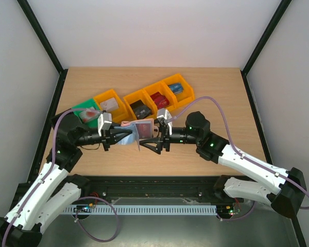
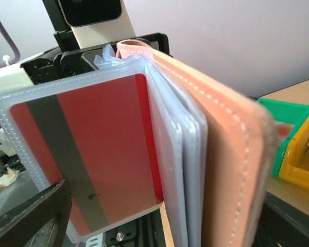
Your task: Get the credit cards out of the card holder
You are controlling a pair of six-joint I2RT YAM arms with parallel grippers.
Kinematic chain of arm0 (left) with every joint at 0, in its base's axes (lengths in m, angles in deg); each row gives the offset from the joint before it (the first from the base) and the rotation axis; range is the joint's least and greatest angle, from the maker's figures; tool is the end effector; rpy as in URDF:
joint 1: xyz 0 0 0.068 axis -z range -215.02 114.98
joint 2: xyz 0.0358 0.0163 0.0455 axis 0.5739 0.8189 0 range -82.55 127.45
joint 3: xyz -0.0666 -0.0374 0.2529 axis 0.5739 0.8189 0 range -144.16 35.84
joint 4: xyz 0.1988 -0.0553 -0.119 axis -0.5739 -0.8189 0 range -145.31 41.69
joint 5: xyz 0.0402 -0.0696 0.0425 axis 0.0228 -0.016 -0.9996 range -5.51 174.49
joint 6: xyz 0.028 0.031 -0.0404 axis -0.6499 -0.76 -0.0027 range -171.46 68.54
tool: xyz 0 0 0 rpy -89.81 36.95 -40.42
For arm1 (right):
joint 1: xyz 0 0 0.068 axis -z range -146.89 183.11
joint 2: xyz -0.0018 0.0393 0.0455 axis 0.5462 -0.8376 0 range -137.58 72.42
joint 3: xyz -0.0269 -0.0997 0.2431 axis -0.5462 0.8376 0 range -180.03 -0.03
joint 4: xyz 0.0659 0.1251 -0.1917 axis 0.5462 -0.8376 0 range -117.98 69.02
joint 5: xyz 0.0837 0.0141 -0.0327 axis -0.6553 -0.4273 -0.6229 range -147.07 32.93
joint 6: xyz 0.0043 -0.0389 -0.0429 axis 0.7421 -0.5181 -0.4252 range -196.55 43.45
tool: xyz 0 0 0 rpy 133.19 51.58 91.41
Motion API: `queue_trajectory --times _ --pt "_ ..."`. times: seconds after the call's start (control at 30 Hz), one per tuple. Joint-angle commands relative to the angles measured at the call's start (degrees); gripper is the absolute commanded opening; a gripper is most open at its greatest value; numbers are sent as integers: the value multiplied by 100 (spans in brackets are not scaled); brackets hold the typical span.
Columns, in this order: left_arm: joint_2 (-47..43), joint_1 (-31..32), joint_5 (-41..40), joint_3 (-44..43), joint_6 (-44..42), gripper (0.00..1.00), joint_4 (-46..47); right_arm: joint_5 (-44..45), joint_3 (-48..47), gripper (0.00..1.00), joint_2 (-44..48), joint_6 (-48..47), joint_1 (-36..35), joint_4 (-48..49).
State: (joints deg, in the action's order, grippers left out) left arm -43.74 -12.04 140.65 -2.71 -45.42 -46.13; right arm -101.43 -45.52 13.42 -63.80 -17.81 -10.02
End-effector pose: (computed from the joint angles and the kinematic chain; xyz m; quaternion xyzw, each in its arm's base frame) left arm 0.1141 -0.0861 0.3355 0.4250 0.5568 -0.4757 0.5320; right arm 0.1164 0.1893 0.3344 -0.4654 0.5471 0.5694 0.3999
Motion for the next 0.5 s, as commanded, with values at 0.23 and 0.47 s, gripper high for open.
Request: queue_trajectory --times 0.23,0.47 --pt "-194 40 -72 179 307 2 776 2453 -289 80 -326 381 -429 706" --pt "-208 48 139 307 454 2 1026 1998 -529 86 -730 343 -565 678"
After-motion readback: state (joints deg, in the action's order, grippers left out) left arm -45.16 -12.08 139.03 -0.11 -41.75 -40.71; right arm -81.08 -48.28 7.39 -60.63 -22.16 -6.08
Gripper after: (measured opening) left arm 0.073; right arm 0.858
